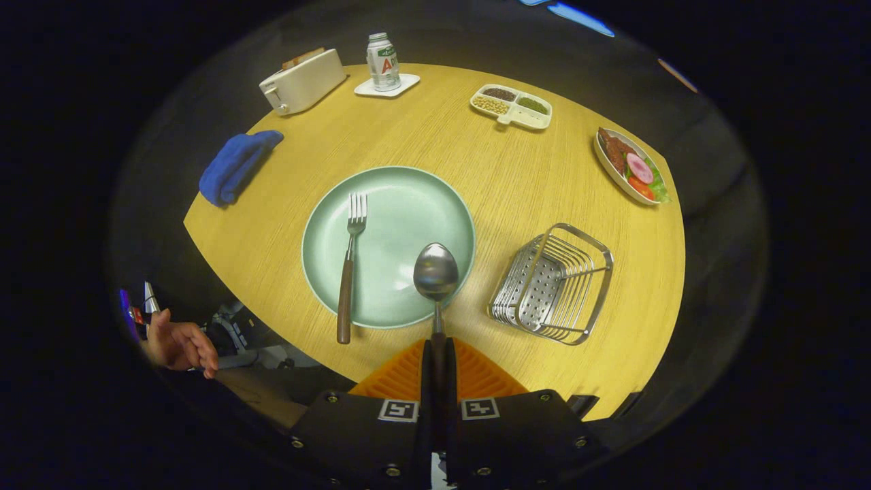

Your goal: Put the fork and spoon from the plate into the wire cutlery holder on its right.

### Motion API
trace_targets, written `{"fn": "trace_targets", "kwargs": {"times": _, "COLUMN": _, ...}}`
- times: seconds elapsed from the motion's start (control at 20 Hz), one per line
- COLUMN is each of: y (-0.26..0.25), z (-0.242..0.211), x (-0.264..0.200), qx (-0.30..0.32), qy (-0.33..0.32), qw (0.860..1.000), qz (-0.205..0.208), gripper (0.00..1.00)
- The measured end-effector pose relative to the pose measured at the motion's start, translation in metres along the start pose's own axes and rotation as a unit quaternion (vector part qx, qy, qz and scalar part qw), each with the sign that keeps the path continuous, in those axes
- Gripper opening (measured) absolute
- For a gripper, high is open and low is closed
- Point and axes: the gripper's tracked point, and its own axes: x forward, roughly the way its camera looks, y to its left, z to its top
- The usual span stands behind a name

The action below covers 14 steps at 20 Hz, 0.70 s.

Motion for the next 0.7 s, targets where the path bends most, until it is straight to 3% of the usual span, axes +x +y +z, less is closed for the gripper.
{"fn": "trace_targets", "kwargs": {"times": 0.3, "y": -0.011, "z": 0.001, "x": -0.049, "qx": 0.006, "qy": -0.002, "qw": 1.0, "qz": 0.017, "gripper": 0.09}}
{"fn": "trace_targets", "kwargs": {"times": 0.7, "y": -0.065, "z": -0.001, "x": -0.096, "qx": 0.003, "qy": 0.015, "qw": 1.0, "qz": -0.023, "gripper": 0.09}}
